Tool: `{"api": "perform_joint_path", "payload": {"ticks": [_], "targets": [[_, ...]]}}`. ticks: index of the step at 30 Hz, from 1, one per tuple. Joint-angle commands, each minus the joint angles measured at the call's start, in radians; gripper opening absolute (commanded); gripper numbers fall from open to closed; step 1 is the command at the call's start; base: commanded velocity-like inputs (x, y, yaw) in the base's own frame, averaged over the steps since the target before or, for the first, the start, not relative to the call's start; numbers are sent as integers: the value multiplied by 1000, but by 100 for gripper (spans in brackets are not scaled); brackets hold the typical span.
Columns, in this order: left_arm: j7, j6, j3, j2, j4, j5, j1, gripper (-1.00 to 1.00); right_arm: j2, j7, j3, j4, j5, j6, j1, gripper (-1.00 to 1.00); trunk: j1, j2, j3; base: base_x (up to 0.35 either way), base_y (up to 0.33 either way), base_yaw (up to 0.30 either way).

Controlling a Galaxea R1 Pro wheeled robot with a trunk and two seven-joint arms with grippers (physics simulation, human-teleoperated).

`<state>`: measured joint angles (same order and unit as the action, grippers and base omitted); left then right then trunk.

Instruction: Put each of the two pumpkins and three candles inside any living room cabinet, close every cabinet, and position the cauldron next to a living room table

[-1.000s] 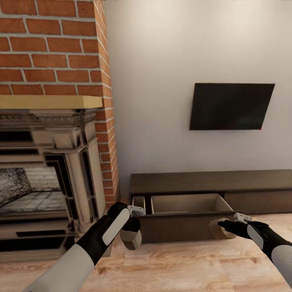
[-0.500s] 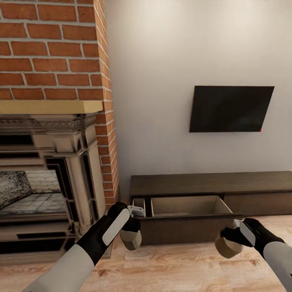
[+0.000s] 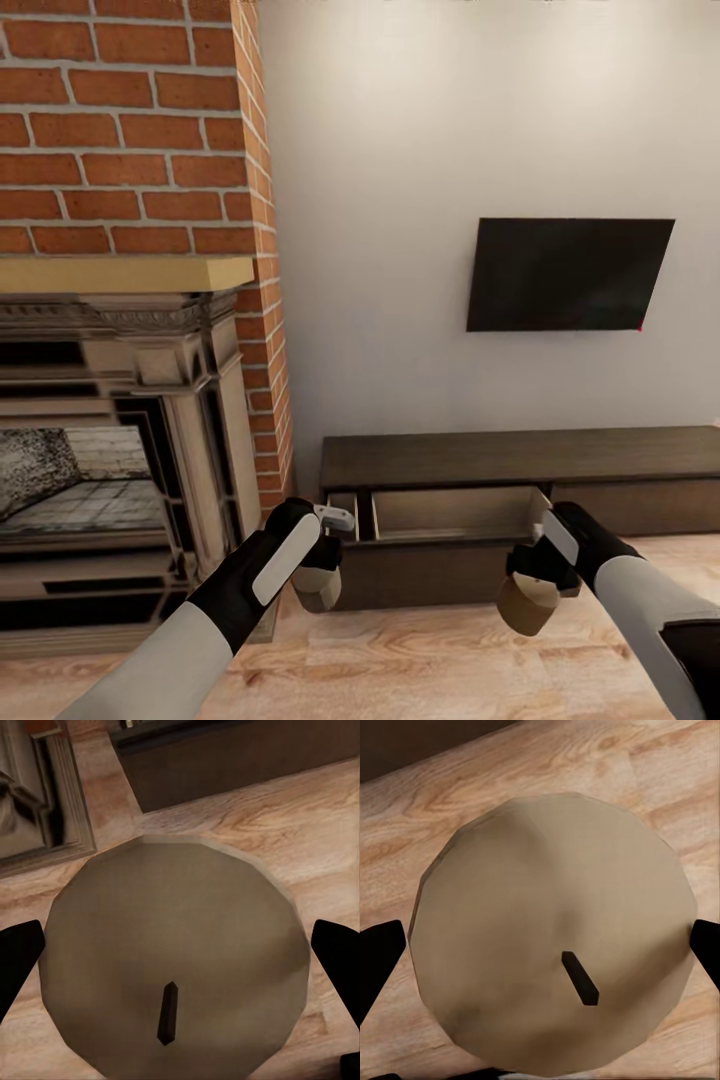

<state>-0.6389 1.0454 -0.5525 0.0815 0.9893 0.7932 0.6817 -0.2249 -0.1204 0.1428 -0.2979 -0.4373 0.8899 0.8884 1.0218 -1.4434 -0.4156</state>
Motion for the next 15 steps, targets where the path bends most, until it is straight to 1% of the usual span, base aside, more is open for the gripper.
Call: {"api": "perform_joint_path", "payload": {"ticks": [1, 5, 8, 10, 15], "targets": [[-11, 2, -2, 0, 4, 10, 1, -100, 3, -8, 7, -2, -4, 7, 1, -100, -4, 7, 2, 0, 0, 0], [-13, 2, -1, 2, 39, 11, 1, -100, 7, -12, 7, -2, 1, 11, 1, -100, -19, 35, 14, 0, 0, 0], [-14, 2, -1, 24, 48, 12, 3, -100, 7, -30, 7, -1, 3, 12, 1, -100, -31, 56, 24, 0, 0, 0], [-14, 2, -1, 31, 45, 11, 4, -100, 9, -52, 8, -1, 2, 12, 1, -100, -38, 70, 30, 0, 0, 0], [-17, 2, -1, 42, 40, 14, 16, -100, 38, -88, 9, -3, 2, 12, 1, -100, -58, 105, 46, 0, 0, 0]]}}
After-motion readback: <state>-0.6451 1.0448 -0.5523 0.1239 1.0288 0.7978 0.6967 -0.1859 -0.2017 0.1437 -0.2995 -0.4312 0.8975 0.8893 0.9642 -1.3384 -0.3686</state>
